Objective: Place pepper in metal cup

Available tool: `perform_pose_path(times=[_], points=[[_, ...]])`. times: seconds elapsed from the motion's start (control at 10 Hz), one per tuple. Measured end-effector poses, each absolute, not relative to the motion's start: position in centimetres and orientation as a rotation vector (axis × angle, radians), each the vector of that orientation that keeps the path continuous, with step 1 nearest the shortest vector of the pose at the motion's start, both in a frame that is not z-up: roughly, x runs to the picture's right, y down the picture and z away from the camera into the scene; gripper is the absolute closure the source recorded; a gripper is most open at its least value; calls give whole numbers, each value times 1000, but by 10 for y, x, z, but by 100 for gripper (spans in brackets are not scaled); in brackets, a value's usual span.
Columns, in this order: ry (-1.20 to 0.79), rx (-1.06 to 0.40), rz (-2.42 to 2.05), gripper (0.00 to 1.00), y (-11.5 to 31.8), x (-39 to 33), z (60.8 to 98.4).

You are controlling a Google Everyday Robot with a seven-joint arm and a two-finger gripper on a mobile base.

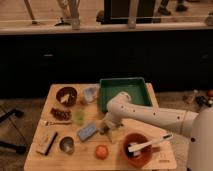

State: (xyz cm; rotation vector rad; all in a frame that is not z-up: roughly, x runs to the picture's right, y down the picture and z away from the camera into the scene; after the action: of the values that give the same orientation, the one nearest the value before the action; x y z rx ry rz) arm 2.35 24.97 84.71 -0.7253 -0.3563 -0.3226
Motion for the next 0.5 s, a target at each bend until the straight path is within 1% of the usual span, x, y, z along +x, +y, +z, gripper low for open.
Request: perform_pose_path(times=[0.1,0.5], points=[[-356,-726,-323,58,250,24,847],[-353,-727,-322,96,244,28,841]])
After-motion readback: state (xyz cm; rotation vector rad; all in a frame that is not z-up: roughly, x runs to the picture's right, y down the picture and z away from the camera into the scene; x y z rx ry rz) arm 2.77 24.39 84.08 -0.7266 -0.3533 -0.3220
